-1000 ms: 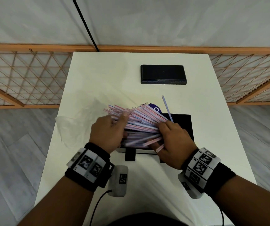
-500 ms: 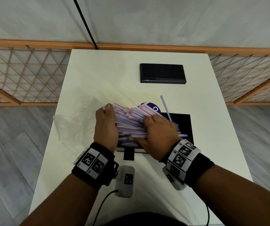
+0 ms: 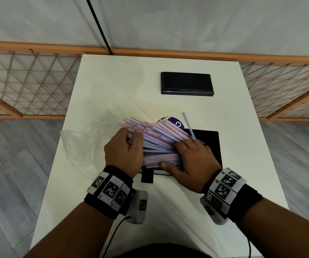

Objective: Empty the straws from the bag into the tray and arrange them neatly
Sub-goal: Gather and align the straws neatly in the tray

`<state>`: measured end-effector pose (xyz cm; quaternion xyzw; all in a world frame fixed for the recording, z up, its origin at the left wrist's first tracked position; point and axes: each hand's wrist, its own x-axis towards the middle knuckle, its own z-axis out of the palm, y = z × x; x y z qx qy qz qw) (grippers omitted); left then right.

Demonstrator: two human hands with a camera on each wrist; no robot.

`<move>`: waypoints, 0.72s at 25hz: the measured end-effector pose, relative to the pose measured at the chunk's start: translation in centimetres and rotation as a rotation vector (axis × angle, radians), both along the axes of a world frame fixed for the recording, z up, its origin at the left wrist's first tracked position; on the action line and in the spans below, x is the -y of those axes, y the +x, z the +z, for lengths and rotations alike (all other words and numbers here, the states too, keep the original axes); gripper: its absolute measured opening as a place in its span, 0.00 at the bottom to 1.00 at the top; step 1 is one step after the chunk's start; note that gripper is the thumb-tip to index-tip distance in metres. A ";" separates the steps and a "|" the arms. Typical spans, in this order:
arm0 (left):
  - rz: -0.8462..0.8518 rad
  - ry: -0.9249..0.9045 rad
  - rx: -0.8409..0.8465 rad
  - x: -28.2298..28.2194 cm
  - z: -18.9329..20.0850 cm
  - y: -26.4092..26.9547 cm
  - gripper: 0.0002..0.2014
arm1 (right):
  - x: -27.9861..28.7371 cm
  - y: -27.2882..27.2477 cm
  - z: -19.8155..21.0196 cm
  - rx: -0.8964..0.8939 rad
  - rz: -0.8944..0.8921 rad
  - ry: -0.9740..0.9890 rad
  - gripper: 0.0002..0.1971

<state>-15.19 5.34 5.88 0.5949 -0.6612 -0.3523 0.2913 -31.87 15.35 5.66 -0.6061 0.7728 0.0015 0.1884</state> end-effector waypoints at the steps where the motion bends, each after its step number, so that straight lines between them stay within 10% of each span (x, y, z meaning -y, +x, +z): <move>1: -0.033 -0.025 0.004 -0.2 -0.1 -0.1 0.21 | 0.1 0.2 0.0 0.003 -0.006 -0.009 0.40; 5: -0.077 -0.039 0.079 -0.3 0.5 -0.7 0.24 | 0.3 0.4 -0.1 0.031 -0.006 0.006 0.40; 10: 0.107 0.139 -0.310 0.7 -0.7 -0.2 0.23 | 0.3 0.6 0.2 0.079 -0.041 -0.132 0.37; 14: -0.015 0.056 -0.073 0.0 -0.2 -0.3 0.16 | 0.4 0.4 0.1 0.020 -0.018 -0.047 0.38; 18: 0.169 0.196 -0.335 0.7 -0.3 -0.3 0.15 | 0.0 -0.2 0.1 -0.017 -0.019 0.036 0.42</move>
